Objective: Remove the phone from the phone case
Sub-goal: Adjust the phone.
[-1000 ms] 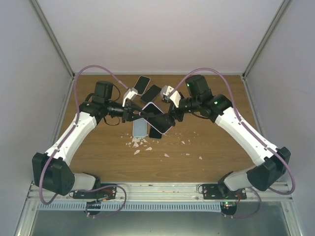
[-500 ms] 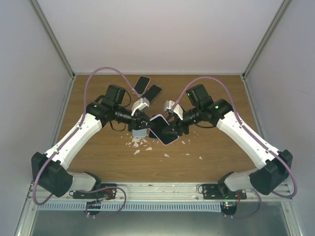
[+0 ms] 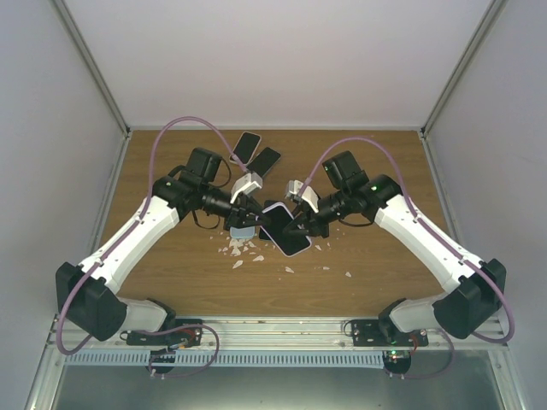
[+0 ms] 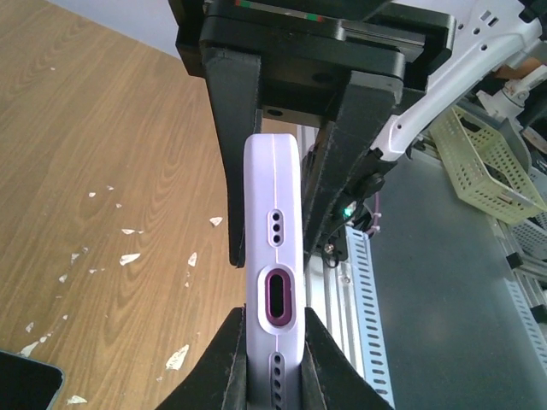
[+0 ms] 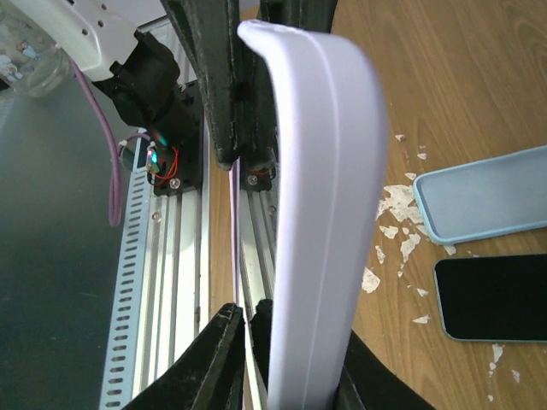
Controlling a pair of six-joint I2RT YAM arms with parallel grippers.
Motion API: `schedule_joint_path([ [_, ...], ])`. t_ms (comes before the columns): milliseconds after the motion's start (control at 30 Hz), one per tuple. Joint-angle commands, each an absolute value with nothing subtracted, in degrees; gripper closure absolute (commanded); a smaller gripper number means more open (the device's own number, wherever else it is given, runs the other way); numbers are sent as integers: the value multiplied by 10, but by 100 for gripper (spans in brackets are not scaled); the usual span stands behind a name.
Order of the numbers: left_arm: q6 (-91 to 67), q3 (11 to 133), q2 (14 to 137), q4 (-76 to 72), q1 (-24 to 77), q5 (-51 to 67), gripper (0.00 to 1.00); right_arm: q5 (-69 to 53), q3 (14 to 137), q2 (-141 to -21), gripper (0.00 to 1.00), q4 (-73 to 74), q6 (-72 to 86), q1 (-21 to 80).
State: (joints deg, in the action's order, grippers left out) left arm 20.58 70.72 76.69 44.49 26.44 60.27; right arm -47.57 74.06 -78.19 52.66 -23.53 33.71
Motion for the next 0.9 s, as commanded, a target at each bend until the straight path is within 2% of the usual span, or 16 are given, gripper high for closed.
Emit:
schedule_joint_path([
  [0, 212, 729, 767, 416, 267, 623, 100, -499, 733, -773, 80, 529, -239, 336],
  [233, 201, 725, 768, 408, 267, 621, 99, -494, 747, -771, 94, 529, -236, 336],
  [367, 201, 724, 762, 413, 266, 604, 71, -480, 749, -772, 99, 527, -235, 336],
  [433, 208, 725, 757, 420, 264, 598, 50, -483, 744, -772, 100, 526, -236, 336],
  [500, 219, 725, 751, 431, 264, 595, 42, -486, 742, -773, 99, 527, -238, 336],
  [600, 239, 730, 754, 452, 266, 594, 42, -489, 743, -775, 100, 530, -244, 337],
  [800, 265, 768, 793, 500, 285, 581, 51, -488, 755, -780, 100, 543, -257, 342],
  [867, 269, 779, 798, 501, 293, 575, 61, -489, 758, -783, 100, 549, -262, 344],
])
